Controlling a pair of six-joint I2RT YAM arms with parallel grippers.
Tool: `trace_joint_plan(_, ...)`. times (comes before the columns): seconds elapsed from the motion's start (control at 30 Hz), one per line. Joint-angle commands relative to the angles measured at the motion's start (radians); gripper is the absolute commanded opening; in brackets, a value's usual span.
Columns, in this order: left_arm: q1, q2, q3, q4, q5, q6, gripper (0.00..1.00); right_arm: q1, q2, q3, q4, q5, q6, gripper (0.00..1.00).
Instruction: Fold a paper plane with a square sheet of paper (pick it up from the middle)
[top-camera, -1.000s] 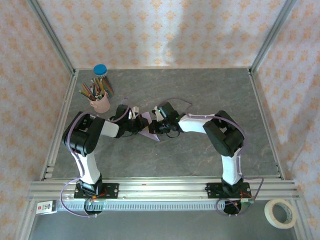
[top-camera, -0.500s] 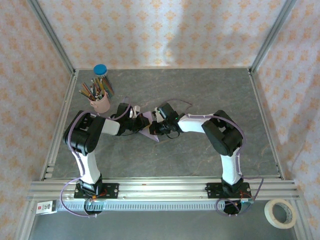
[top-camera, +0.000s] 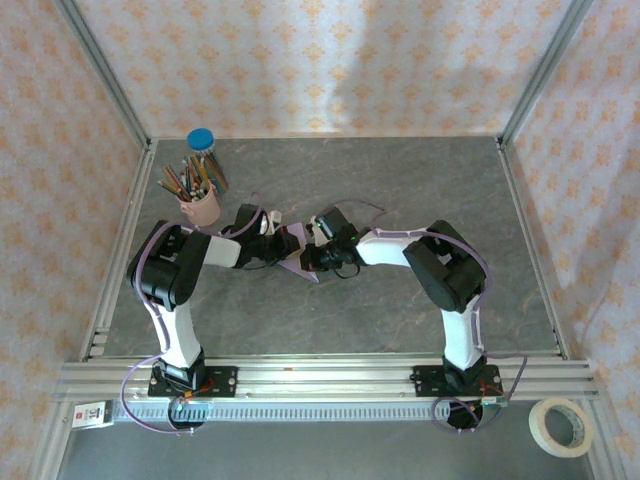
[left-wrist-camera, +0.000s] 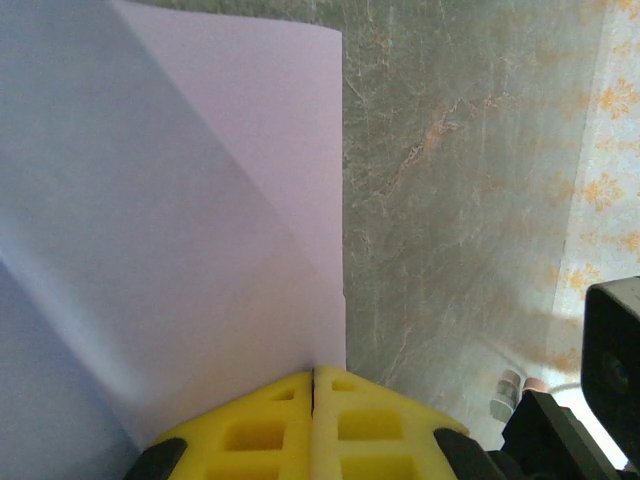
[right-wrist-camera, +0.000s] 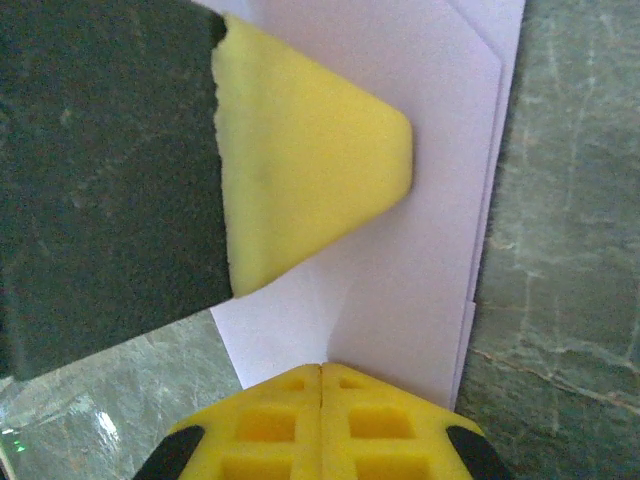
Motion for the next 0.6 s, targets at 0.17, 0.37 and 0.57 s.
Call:
trace_joint_plan(0.17, 0.0, 0.088, -0.045, -0.171, -0.153, 0.041, 0.06, 0.016, -0.076, -0.104, -0.081, -0.03, -0.004, 0.05)
trace_joint_plan(0.37, 0.0, 0.091, -0.046, -0.168, -0.153, 0.039, 0.05, 0.018, -0.103, -0.148, -0.087, -0.031, 0.004, 0.05)
trace_joint_plan(0.57, -0.001, 0.091, -0.048, -0.168, -0.153, 0.038, 0.05, 0.02, -0.136, -0.174, -0.091, -0.039, 0.005, 0.05)
